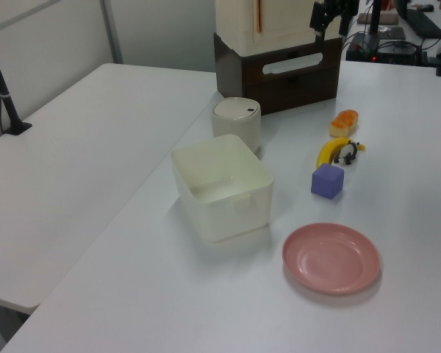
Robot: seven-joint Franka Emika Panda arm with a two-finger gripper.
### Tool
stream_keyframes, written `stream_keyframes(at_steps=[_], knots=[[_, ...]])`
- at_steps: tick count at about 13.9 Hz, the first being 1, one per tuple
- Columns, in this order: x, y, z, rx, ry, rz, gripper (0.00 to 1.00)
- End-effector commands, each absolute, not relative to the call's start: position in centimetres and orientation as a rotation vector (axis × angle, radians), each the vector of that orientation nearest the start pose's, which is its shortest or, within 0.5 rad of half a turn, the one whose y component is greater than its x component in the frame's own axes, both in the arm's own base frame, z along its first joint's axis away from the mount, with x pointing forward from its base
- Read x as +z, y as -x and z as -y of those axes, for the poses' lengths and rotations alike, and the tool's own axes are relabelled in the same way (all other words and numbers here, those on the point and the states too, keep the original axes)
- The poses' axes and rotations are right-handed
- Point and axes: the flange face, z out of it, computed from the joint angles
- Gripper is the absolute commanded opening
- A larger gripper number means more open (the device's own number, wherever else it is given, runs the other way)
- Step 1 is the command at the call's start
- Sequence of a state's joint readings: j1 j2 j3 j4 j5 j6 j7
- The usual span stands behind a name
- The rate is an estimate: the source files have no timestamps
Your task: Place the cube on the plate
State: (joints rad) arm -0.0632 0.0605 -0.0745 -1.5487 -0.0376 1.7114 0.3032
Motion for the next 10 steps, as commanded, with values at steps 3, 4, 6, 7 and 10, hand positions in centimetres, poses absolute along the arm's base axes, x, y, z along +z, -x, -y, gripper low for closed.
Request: stream_keyframes(at_steps=[3,4,6,7,10], knots=[[61.68,-58.27,7.96,-0.199,3.066,-0.712,1.0],[61.68,-58.27,7.96,-0.199,3.066,-0.712,1.0],[61.68,-58.26,7.98,-0.199,3.068,-0.712,1.0],[61.37,-58.42,7.94,-0.188,3.073,-0.715,1.0],[61.18,-58.88,8.01,-0.218,3.058,-0.767,1.0]])
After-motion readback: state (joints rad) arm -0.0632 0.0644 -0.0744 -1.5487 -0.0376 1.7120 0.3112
